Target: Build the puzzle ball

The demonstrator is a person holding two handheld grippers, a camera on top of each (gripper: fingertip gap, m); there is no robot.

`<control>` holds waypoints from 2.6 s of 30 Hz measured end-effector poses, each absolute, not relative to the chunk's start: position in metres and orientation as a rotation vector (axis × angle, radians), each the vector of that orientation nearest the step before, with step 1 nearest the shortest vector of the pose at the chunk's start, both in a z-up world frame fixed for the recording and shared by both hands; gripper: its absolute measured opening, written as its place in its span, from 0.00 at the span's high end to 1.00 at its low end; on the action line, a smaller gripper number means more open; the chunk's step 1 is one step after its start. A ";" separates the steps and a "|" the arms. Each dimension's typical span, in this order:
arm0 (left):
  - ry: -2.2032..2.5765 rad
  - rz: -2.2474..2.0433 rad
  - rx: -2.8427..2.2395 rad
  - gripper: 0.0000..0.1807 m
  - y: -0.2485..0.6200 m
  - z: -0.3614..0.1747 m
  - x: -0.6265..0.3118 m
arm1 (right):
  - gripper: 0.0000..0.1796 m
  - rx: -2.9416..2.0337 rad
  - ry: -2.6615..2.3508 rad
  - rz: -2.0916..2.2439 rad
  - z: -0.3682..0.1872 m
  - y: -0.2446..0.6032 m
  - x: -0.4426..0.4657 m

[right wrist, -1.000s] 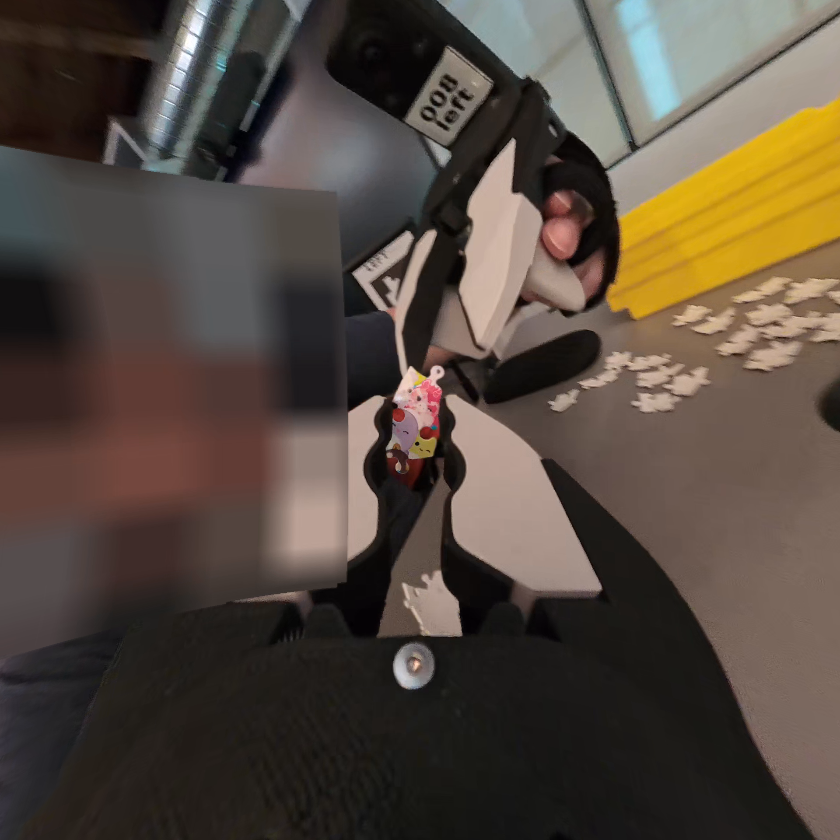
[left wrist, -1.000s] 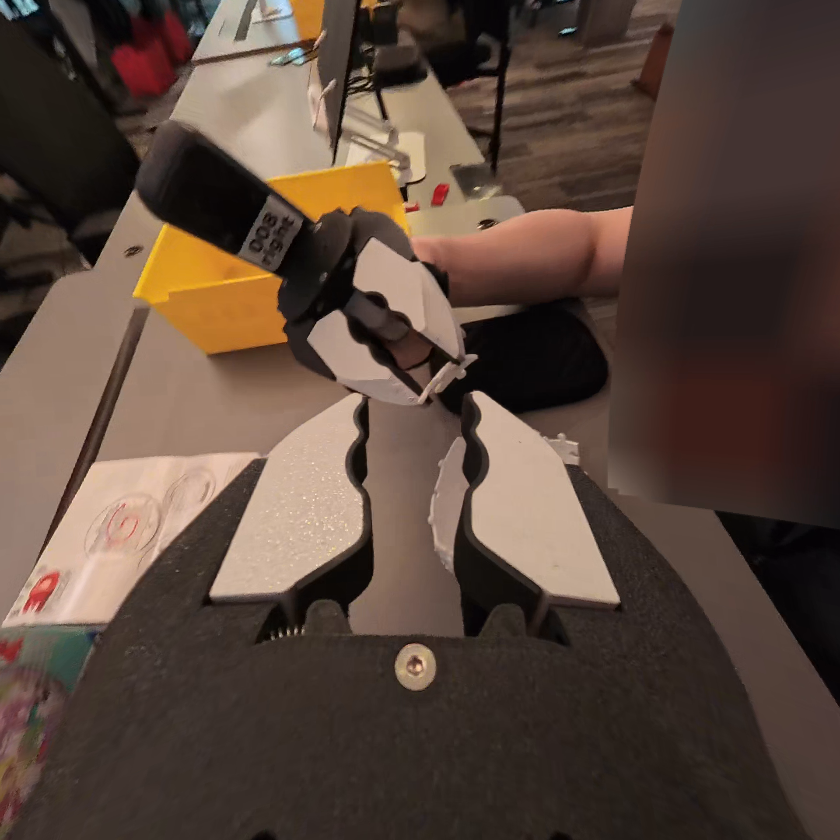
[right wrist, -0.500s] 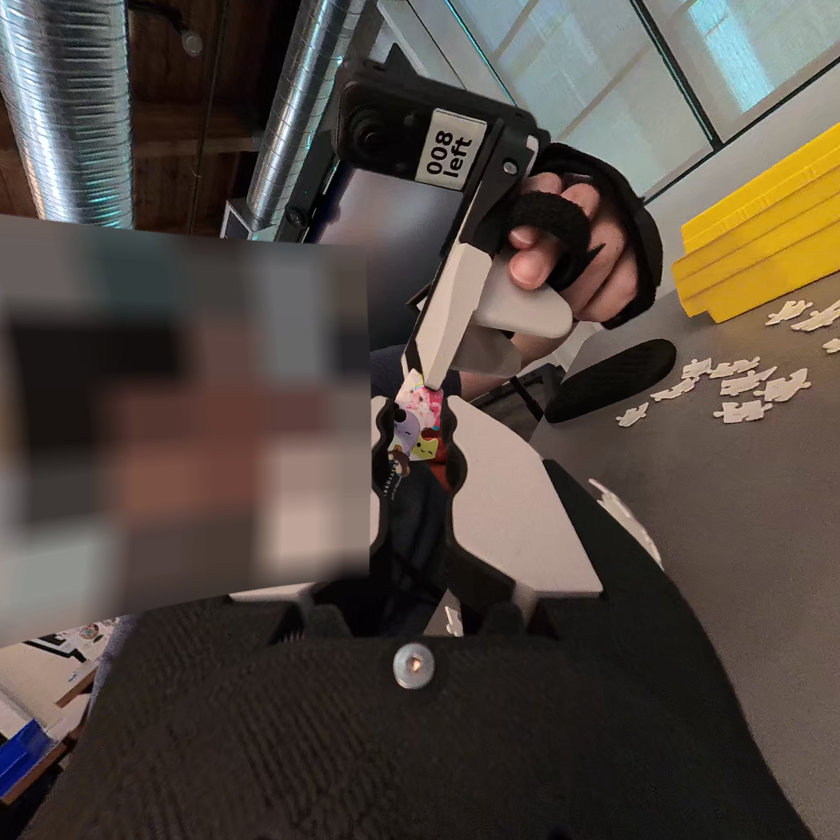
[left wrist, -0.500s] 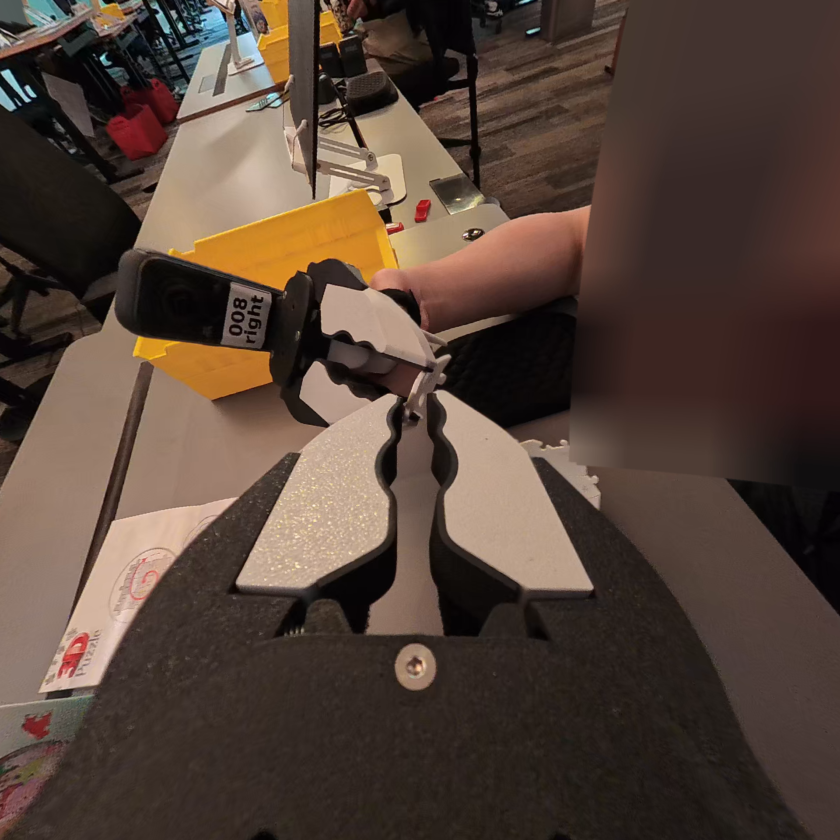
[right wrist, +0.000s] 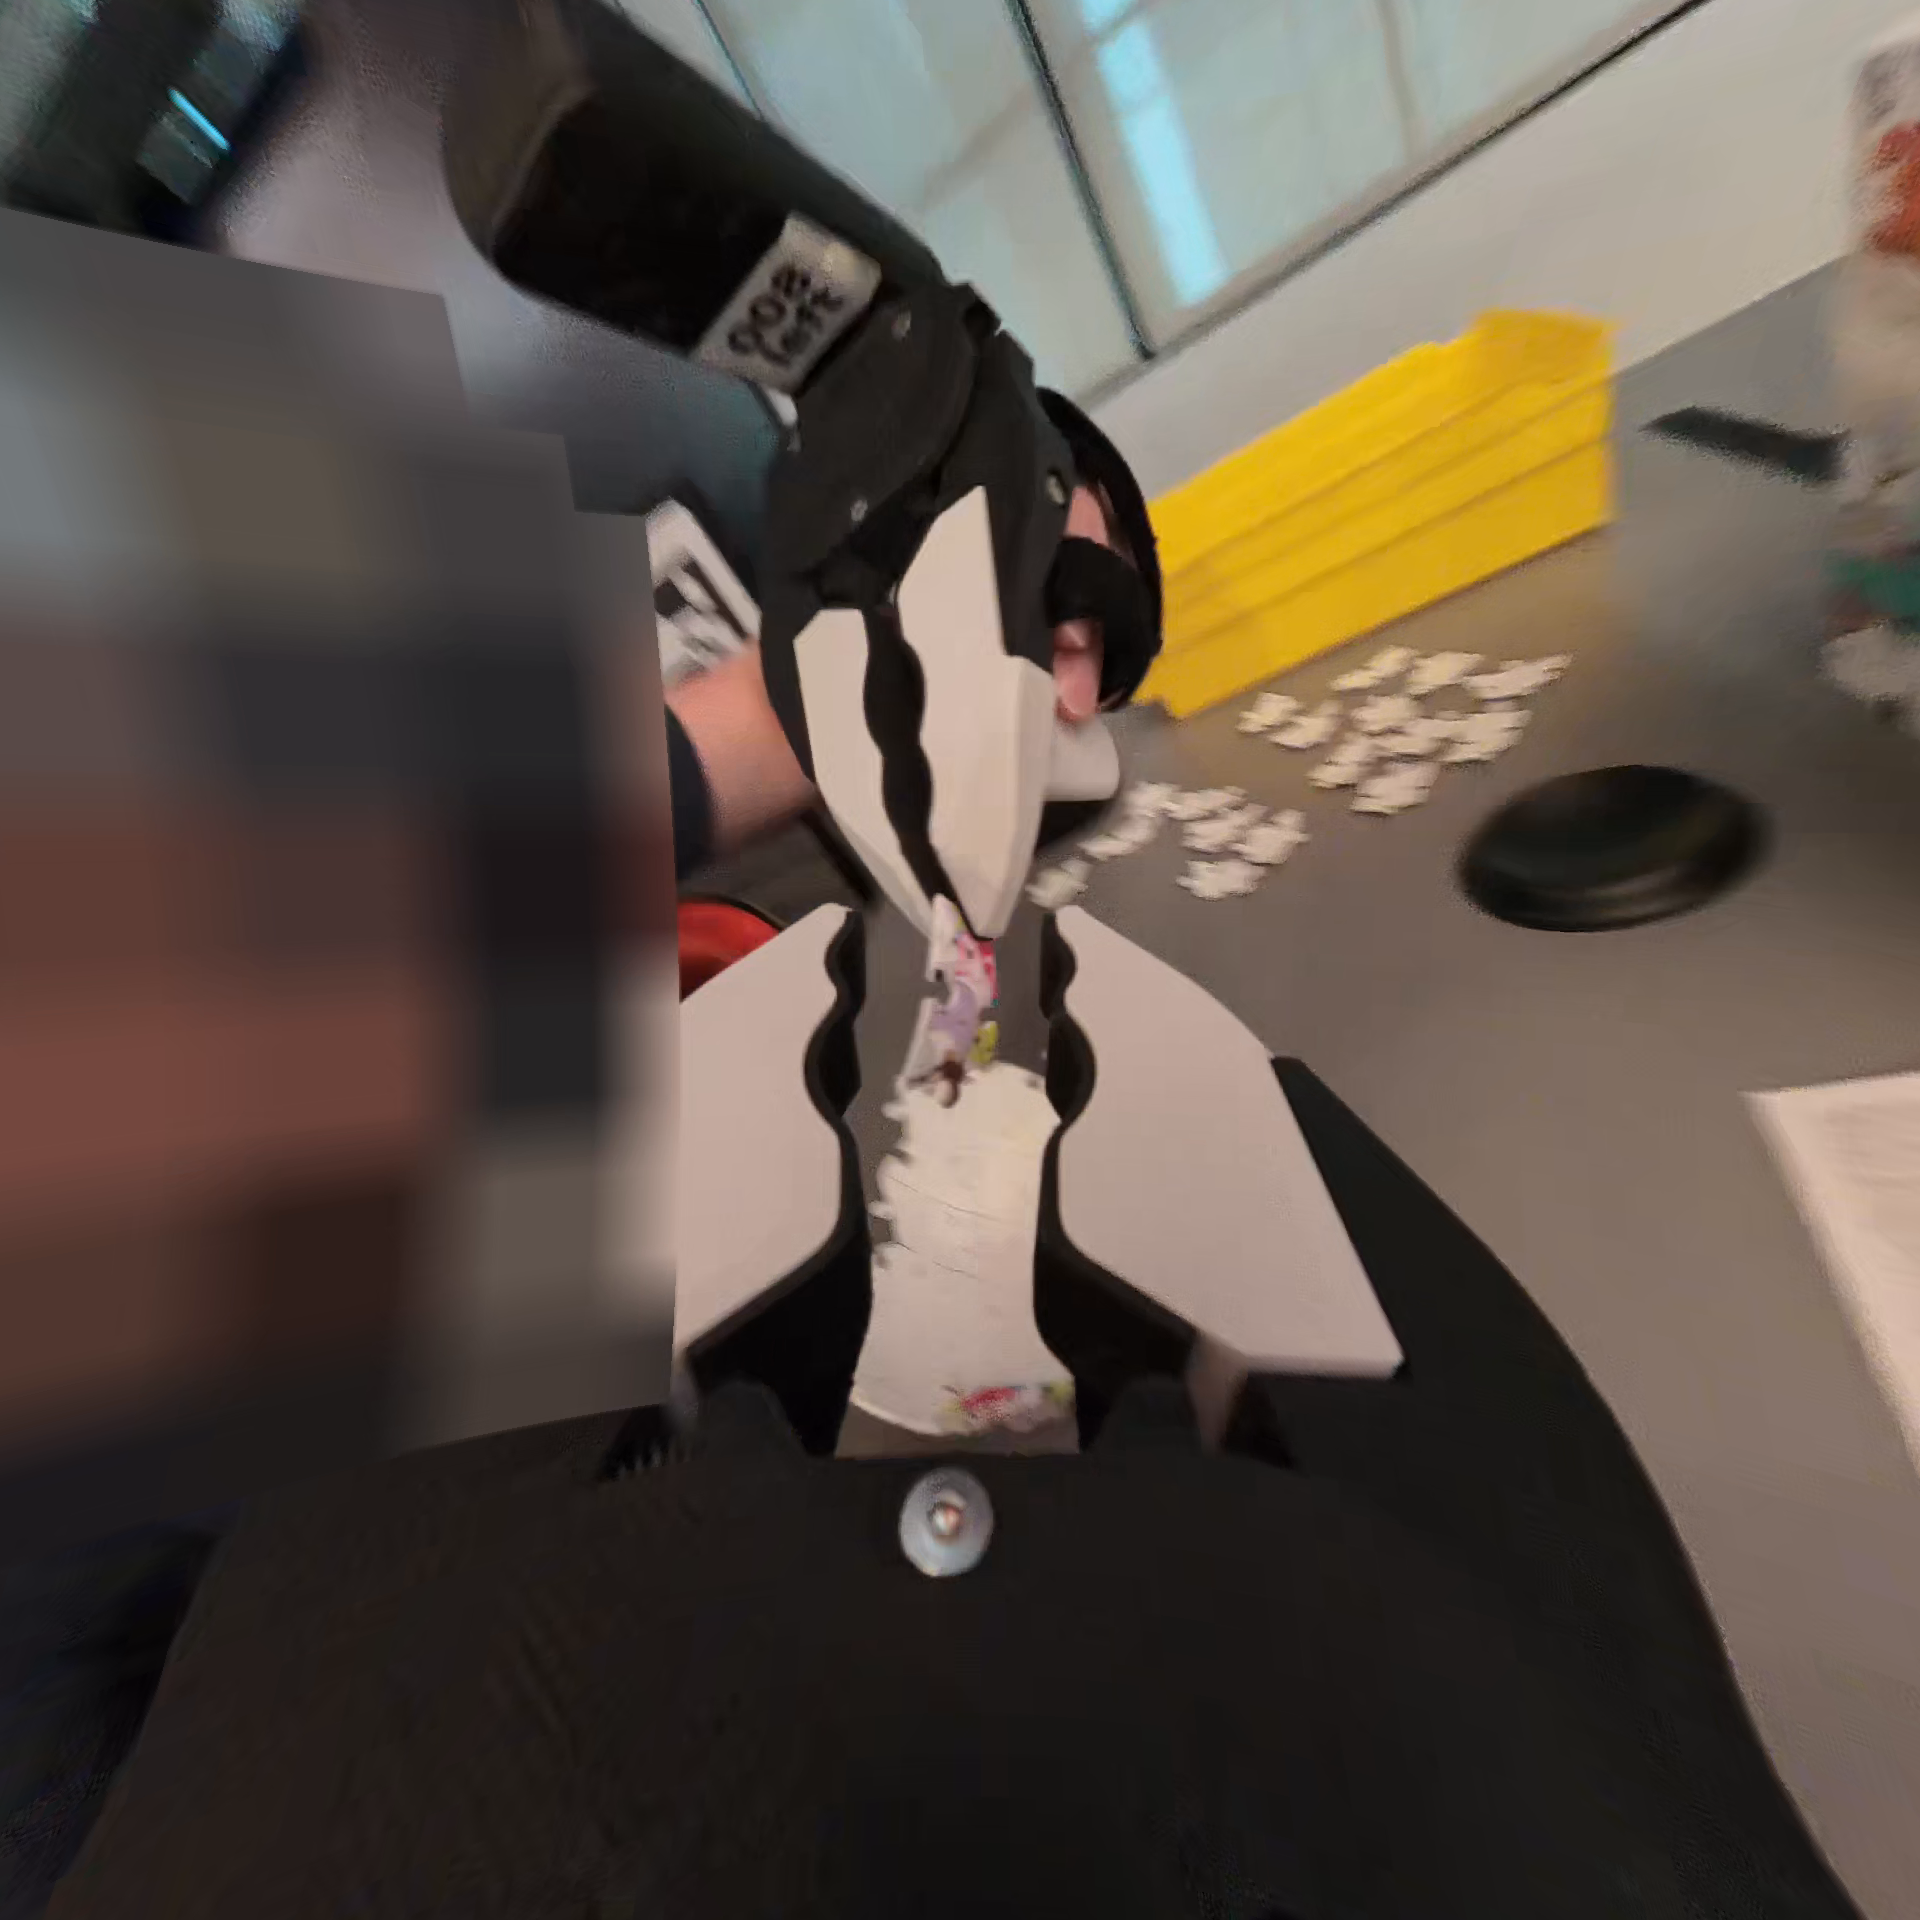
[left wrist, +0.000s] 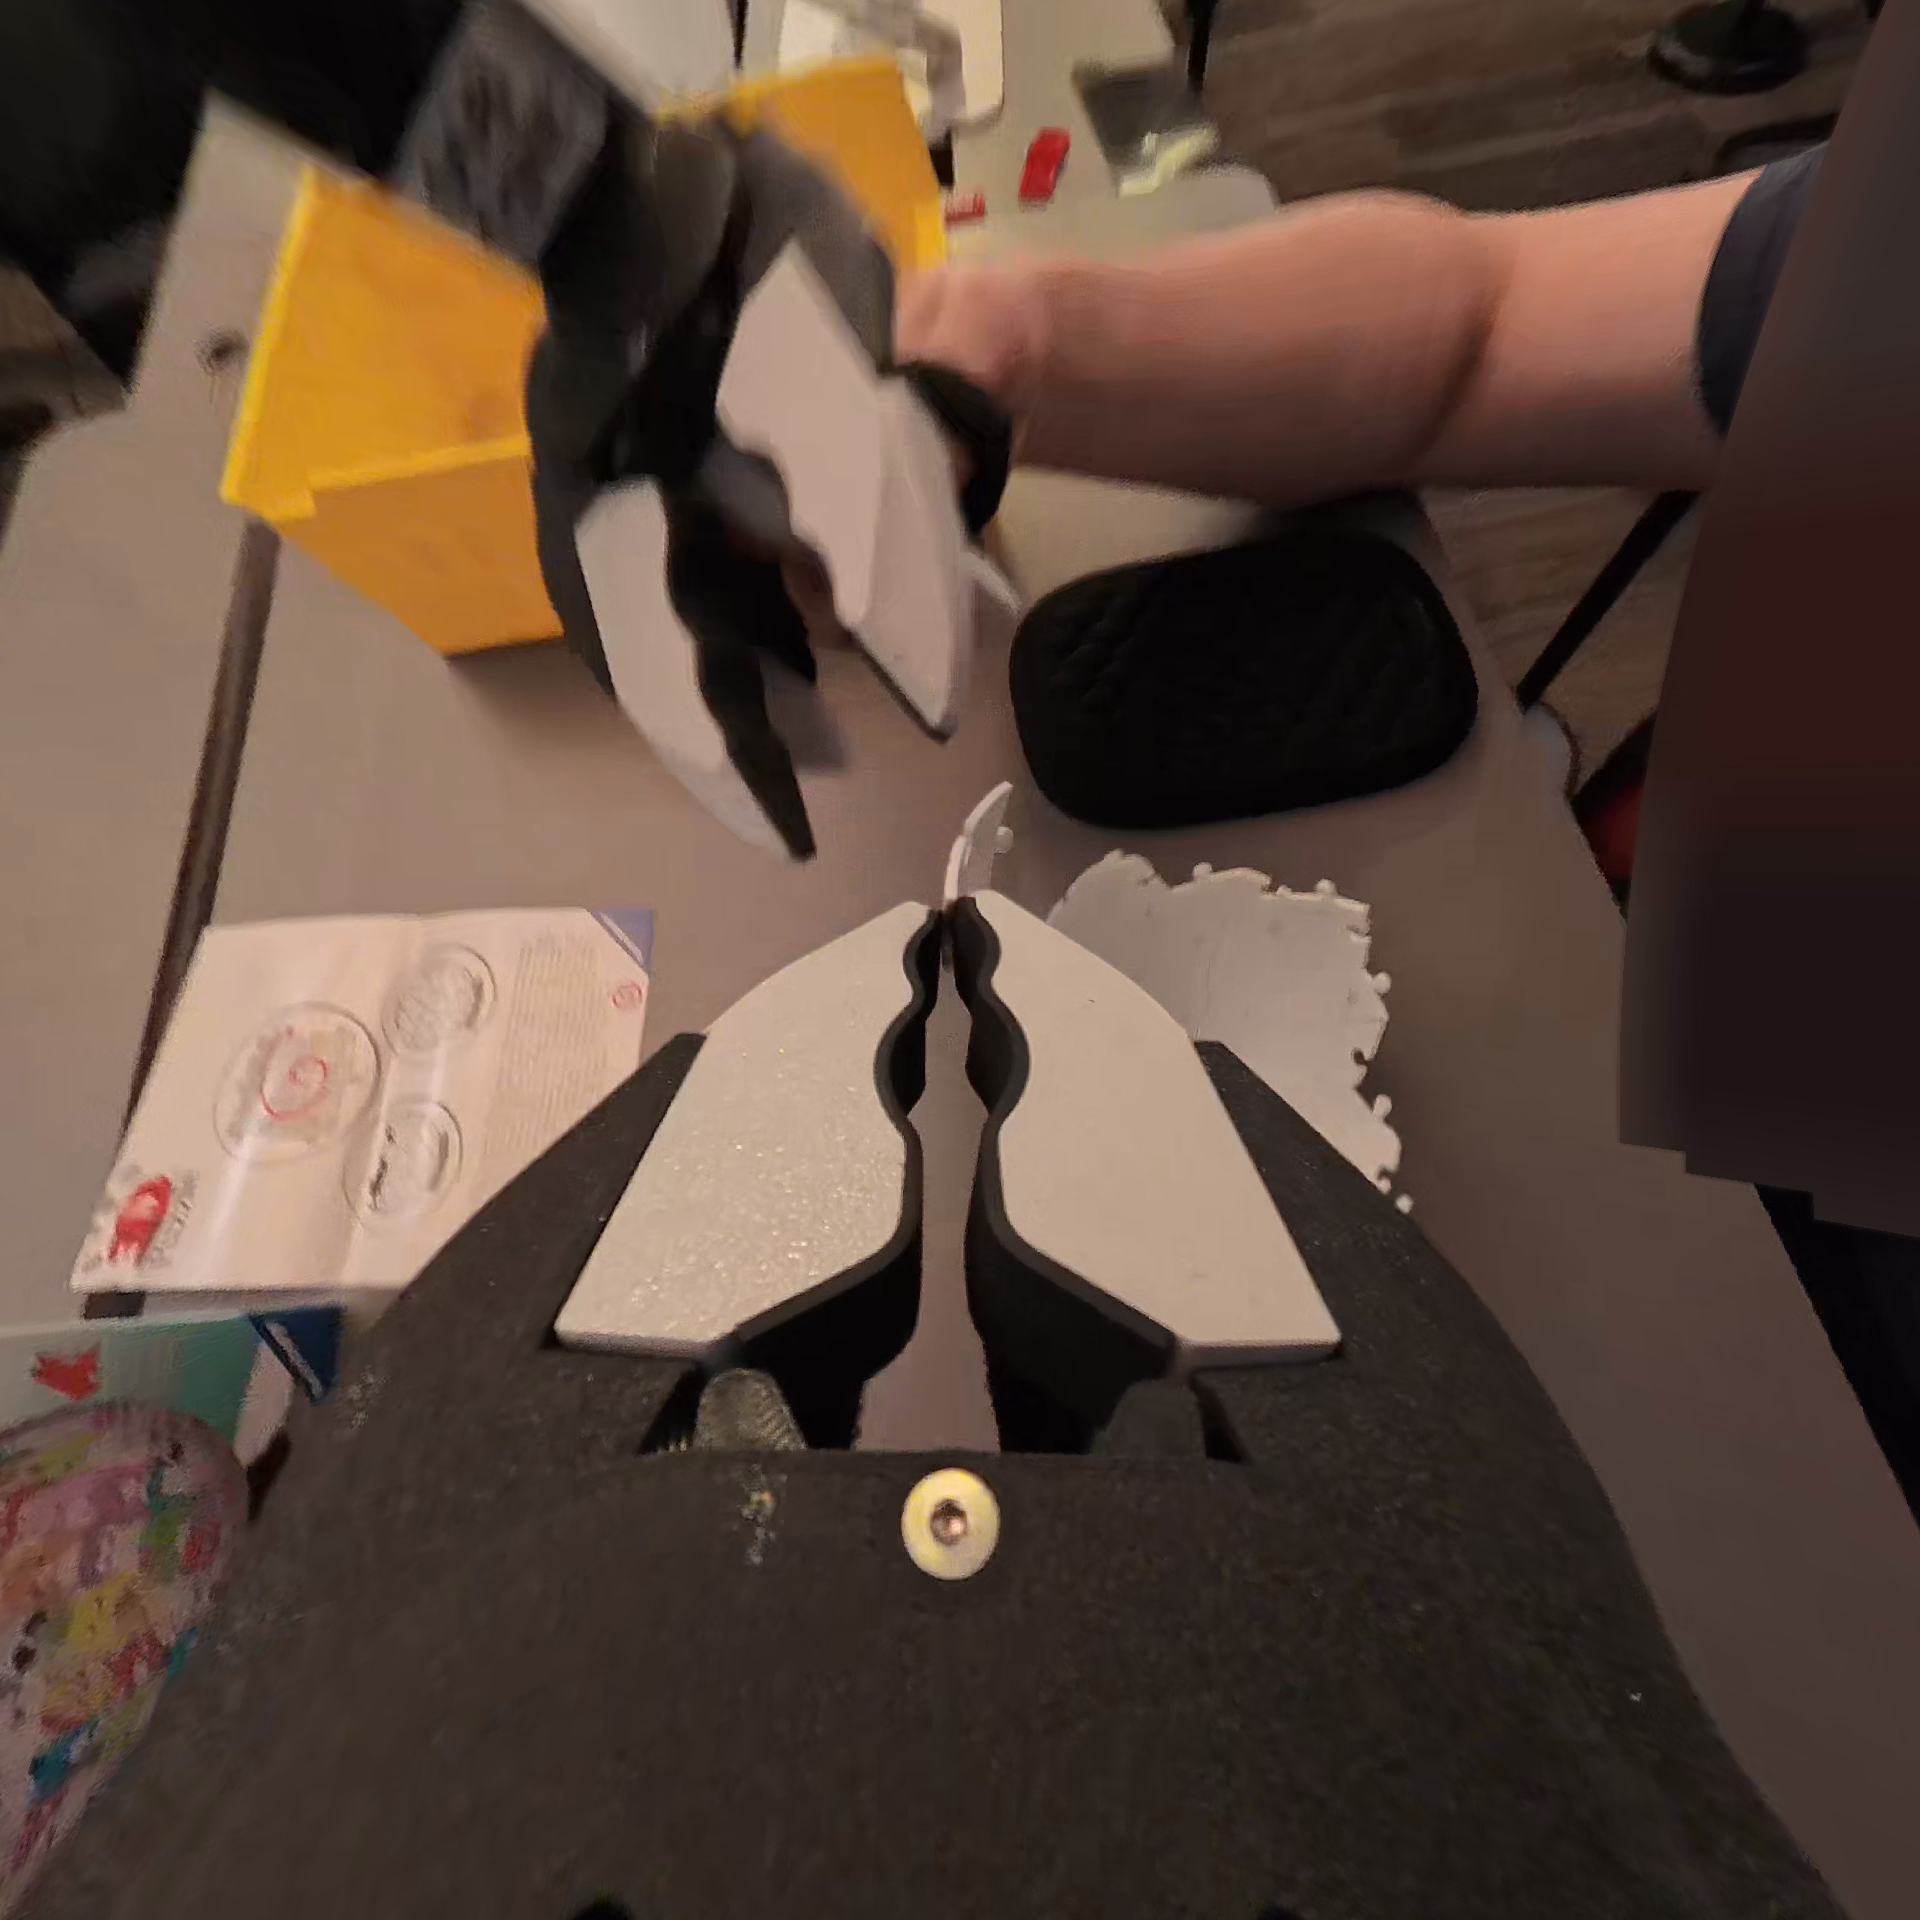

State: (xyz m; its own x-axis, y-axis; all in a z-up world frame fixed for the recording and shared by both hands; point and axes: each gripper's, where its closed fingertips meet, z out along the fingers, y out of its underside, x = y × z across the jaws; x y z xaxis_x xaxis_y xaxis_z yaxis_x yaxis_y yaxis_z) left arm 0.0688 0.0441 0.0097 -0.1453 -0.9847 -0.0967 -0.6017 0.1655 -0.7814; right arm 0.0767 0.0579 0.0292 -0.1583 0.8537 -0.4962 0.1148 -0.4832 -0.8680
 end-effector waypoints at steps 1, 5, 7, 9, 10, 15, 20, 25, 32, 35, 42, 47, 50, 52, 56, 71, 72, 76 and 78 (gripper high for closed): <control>1.833 -0.761 -1.548 0.99 0.048 0.004 0.068 | 0.83 -1.581 -1.170 1.555 0.027 0.057 0.077; 1.874 -0.732 -1.669 0.99 0.049 -0.012 0.069 | 0.86 -1.712 -1.373 1.034 0.008 0.054 0.081; 1.884 -0.719 -1.699 0.99 0.051 -0.016 0.071 | 0.88 -1.760 -1.396 0.902 -0.002 0.058 0.084; 1.901 -0.714 -1.736 0.99 0.051 -0.019 0.072 | 0.90 -1.786 -1.387 0.904 -0.006 0.060 0.082; 1.903 -0.707 -1.753 0.99 0.052 -0.020 0.072 | 0.92 -1.792 -1.383 0.933 -0.008 0.060 0.080; 1.953 -0.684 -1.800 0.99 0.051 -0.027 0.075 | 0.96 -1.829 -1.435 0.952 -0.021 0.055 0.076; 1.996 -0.664 -1.820 0.99 0.049 -0.033 0.077 | 0.98 -1.836 -1.492 0.892 -0.030 0.053 0.074; 2.039 -0.645 -1.854 0.99 0.046 -0.042 0.078 | 0.98 -1.877 -1.537 0.846 -0.041 0.051 0.075; 1.809 -0.666 -1.884 0.81 0.072 -0.025 0.078 | 0.98 -1.884 -1.373 0.920 -0.031 0.071 0.080; 1.701 -0.769 -1.910 0.80 0.076 -0.019 0.072 | 0.98 -1.752 -1.207 1.096 -0.001 0.078 0.076; 1.589 -1.095 -1.914 0.89 0.056 -0.011 0.076 | 0.98 -1.532 -1.093 1.184 0.030 0.078 0.068; 1.548 -1.229 -1.918 0.98 0.054 -0.007 0.075 | 0.98 -1.503 -1.130 1.232 0.027 0.072 0.064; 1.559 -1.216 -1.940 0.99 0.055 -0.012 0.073 | 0.92 -1.502 -1.187 1.197 0.024 0.068 0.064; 1.576 -1.211 -1.956 0.99 0.053 -0.016 0.072 | 0.91 -1.510 -1.203 1.155 0.022 0.069 0.064; 1.637 -1.188 -1.993 0.99 0.048 -0.025 0.071 | 0.97 -1.539 -1.294 1.106 0.012 0.062 0.060; 1.513 -0.906 -2.241 0.60 0.039 -0.055 0.026 | 0.98 -1.433 -1.453 1.386 -0.030 0.056 0.052; 1.513 -0.907 -2.252 0.58 0.037 -0.058 0.025 | 0.98 -1.398 -1.473 1.420 -0.033 0.052 0.051; 1.508 -0.993 -2.322 0.55 0.027 -0.071 0.021 | 0.98 -1.321 -1.506 1.448 -0.046 0.048 0.047; 1.501 -1.050 -2.362 0.55 0.022 -0.078 0.020 | 0.98 -1.316 -1.547 1.407 -0.057 0.047 0.044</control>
